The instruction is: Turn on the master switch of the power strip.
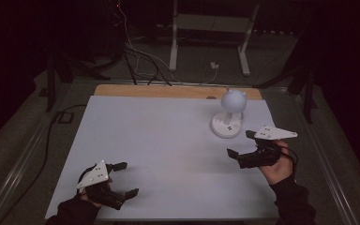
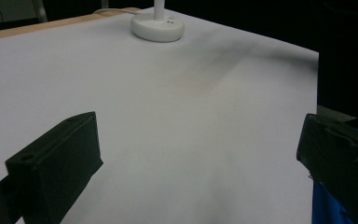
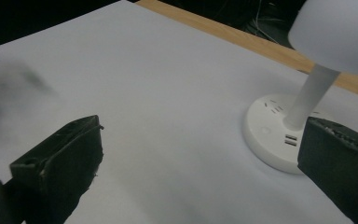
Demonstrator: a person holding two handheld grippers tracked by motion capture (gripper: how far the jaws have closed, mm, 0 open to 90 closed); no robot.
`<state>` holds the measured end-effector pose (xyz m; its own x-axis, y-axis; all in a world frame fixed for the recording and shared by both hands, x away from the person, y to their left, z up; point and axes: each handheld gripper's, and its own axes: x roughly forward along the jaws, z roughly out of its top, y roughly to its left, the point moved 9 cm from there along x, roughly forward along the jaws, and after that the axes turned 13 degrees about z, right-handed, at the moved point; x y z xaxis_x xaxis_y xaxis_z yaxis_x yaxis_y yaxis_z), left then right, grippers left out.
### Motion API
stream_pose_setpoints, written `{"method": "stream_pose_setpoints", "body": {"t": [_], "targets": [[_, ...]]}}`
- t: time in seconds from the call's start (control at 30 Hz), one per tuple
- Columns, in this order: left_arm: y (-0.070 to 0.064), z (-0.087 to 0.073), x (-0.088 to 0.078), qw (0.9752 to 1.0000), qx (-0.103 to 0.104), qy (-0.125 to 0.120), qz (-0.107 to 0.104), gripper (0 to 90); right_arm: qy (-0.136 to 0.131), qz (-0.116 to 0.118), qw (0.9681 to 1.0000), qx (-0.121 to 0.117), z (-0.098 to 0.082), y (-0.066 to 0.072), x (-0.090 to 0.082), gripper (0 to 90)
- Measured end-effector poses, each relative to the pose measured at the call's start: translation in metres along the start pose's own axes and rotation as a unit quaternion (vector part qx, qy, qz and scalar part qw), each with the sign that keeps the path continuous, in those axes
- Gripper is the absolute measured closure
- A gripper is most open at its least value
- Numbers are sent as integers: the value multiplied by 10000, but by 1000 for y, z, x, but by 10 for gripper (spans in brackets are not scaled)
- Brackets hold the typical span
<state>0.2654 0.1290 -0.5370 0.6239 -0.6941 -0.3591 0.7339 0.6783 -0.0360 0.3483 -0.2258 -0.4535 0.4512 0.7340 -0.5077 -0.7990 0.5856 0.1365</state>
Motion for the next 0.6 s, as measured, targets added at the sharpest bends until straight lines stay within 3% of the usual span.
{"method": "stream_pose_setpoints", "body": {"t": [0.6], "targets": [[0,0,0,10000,12,9,10,2,-41,-309,9992,262,-3,-37,7,0]]}}
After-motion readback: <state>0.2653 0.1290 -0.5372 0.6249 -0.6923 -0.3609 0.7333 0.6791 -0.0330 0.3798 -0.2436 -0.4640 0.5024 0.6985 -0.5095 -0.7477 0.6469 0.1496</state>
